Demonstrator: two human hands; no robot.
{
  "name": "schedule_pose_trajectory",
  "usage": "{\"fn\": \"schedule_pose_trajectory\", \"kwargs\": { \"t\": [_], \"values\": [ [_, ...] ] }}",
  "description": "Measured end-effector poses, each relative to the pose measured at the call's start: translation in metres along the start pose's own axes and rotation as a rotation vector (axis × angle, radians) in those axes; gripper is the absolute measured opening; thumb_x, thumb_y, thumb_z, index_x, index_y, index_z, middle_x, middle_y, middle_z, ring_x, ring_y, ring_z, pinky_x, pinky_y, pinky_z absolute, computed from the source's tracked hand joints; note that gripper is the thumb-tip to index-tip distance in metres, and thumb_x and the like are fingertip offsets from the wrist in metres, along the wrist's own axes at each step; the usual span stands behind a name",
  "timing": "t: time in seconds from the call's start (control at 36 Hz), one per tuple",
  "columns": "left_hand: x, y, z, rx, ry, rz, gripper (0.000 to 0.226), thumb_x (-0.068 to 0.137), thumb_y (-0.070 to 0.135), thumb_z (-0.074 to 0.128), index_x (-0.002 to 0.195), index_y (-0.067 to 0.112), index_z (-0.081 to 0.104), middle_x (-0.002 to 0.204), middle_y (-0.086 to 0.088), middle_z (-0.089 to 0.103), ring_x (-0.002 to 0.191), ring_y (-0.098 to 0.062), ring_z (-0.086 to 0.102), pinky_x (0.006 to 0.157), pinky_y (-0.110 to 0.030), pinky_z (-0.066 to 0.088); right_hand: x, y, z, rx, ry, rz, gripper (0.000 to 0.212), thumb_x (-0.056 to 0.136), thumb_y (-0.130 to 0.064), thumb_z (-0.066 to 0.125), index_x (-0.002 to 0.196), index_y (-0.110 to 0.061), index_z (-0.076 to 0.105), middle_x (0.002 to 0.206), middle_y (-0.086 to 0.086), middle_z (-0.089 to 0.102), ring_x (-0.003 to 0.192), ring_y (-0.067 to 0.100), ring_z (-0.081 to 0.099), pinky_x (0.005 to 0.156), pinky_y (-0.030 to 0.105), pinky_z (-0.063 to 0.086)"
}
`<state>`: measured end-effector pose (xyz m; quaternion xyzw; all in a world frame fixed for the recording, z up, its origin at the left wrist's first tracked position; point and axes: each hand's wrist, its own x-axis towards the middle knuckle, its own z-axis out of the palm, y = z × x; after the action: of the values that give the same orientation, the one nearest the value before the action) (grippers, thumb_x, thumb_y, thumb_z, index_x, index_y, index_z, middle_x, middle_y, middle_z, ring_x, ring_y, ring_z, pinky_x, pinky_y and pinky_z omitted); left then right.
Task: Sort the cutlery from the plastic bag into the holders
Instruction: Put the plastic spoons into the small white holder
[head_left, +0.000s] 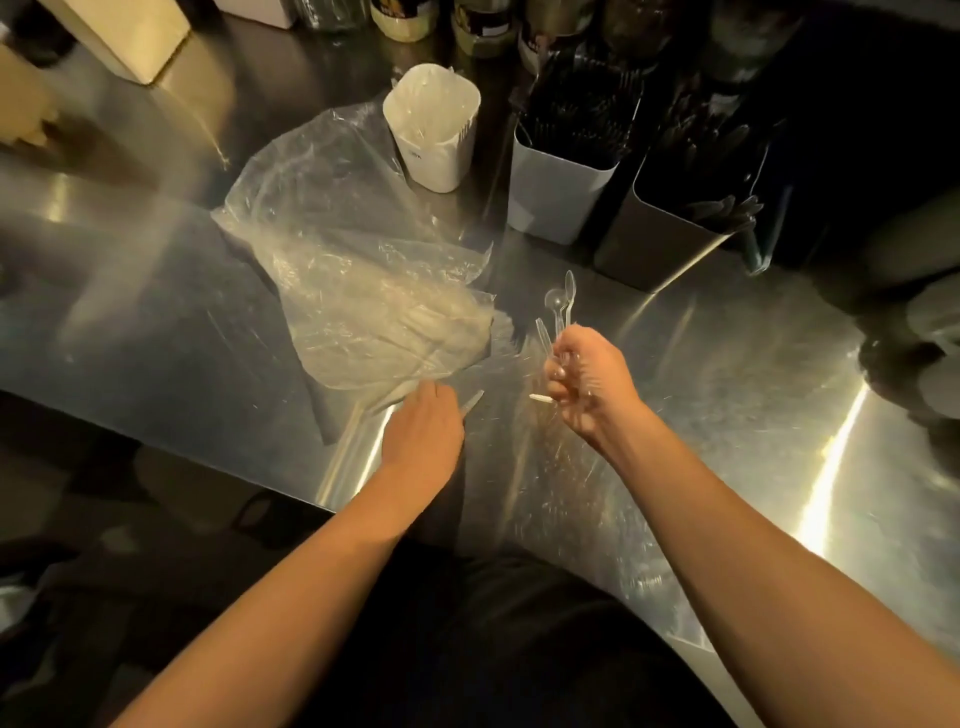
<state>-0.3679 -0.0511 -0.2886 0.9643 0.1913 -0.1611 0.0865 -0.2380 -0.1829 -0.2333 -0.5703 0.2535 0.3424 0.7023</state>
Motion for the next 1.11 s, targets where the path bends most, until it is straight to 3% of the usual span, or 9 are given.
{"fn": "schedule_pose_trajectory", "kwargs": {
  "t": [0.08, 0.19, 0.31, 0.39, 0.5, 0.75, 0.92, 1.0, 1.11],
  "values": [
    [0.001, 0.005, -0.002, -0.104, 0.002, -0.026, 0.014, 0.102, 0.019, 0.049, 0.103, 0.007, 0.054, 0.100, -0.012, 0.058, 0.091, -0.029, 0.060, 0.069, -0.035, 0.040, 0.003, -0.001, -0.007, 0.083, -0.038, 0.080, 0.025, 0.082, 0.000, 0.044, 0.070, -0.019, 0.033, 0.060, -0.002, 0.029, 0.041, 0.007, 0.028, 0.037, 0.022, 0.013],
    [0.007, 0.029, -0.029, -0.681, -0.036, -0.134, 0.013, 0.106, 0.021, 0.035, 0.101, 0.012, 0.042, 0.083, -0.004, 0.057, 0.073, -0.022, 0.056, 0.063, -0.042, 0.045, 0.000, -0.009, -0.005, 0.217, -0.104, 0.151, 0.019, 0.083, -0.004, 0.043, 0.071, -0.018, 0.036, 0.062, -0.003, 0.032, 0.041, 0.006, 0.030, 0.035, 0.019, 0.012],
    [0.020, 0.056, -0.055, -1.334, 0.049, -0.517, 0.016, 0.103, 0.031, 0.040, 0.094, 0.021, 0.049, 0.077, -0.004, 0.053, 0.067, -0.020, 0.051, 0.056, -0.033, 0.040, -0.009, -0.024, 0.011, 0.335, -0.219, 0.159, 0.022, 0.086, -0.007, 0.040, 0.069, -0.018, 0.035, 0.061, -0.004, 0.031, 0.042, 0.005, 0.027, 0.034, 0.018, 0.011],
    [0.020, 0.065, -0.074, -1.836, -0.139, -0.790, 0.044, 0.098, 0.057, 0.046, 0.088, 0.017, 0.060, 0.069, -0.001, 0.057, 0.055, -0.013, 0.053, 0.053, -0.026, 0.041, -0.018, -0.037, 0.028, 0.413, -0.314, 0.137, 0.018, 0.077, -0.007, 0.046, 0.069, -0.018, 0.035, 0.061, -0.004, 0.031, 0.044, 0.006, 0.024, 0.036, 0.019, 0.010],
    [0.020, 0.064, -0.104, -2.291, -0.353, -0.628, 0.072, 0.092, 0.073, 0.040, 0.112, 0.010, 0.067, 0.099, -0.011, 0.074, 0.093, -0.025, 0.072, 0.090, -0.039, 0.055, -0.030, -0.047, 0.054, 0.269, -0.352, 0.092, 0.023, 0.082, -0.006, 0.045, 0.064, -0.019, 0.038, 0.057, -0.003, 0.029, 0.043, 0.008, 0.023, 0.035, 0.019, 0.015],
    [0.075, 0.034, -0.170, -2.332, -0.193, -0.567, 0.033, 0.105, 0.035, 0.043, 0.112, 0.011, 0.065, 0.087, -0.008, 0.071, 0.084, -0.019, 0.070, 0.064, -0.027, 0.056, -0.030, -0.066, 0.132, -0.016, -0.248, -0.381, 0.014, 0.064, -0.009, 0.052, 0.064, -0.021, 0.046, 0.059, 0.001, 0.040, 0.054, 0.014, 0.034, 0.052, 0.031, 0.024],
    [0.121, 0.001, -0.214, -2.367, -0.158, -0.517, 0.049, 0.106, 0.046, 0.035, 0.117, 0.009, 0.064, 0.111, -0.012, 0.071, 0.099, -0.025, 0.069, 0.073, -0.034, 0.059, -0.011, -0.097, 0.175, -0.096, -0.254, -0.538, 0.013, 0.065, -0.017, 0.059, 0.066, -0.026, 0.050, 0.071, 0.010, 0.043, 0.067, 0.023, 0.039, 0.058, 0.032, 0.033],
    [0.152, -0.012, -0.233, -2.331, -0.047, -0.511, 0.042, 0.108, 0.042, 0.032, 0.085, 0.017, 0.057, 0.069, -0.002, 0.064, 0.064, -0.016, 0.062, 0.061, -0.028, 0.052, 0.005, -0.111, 0.194, -0.079, -0.252, -0.520, 0.013, 0.065, -0.022, 0.061, 0.070, -0.025, 0.050, 0.074, 0.010, 0.047, 0.062, 0.020, 0.045, 0.054, 0.027, 0.036],
    [0.199, -0.029, -0.250, -2.268, 0.257, -0.479, 0.030, 0.110, 0.030, 0.033, 0.093, 0.014, 0.051, 0.058, 0.004, 0.041, 0.047, -0.008, 0.033, 0.043, -0.019, 0.031, 0.035, -0.128, 0.217, -0.107, -0.162, -0.590, 0.009, 0.069, -0.018, 0.057, 0.074, -0.021, 0.050, 0.072, 0.005, 0.050, 0.067, 0.020, 0.047, 0.058, 0.032, 0.039]
  ]
}}
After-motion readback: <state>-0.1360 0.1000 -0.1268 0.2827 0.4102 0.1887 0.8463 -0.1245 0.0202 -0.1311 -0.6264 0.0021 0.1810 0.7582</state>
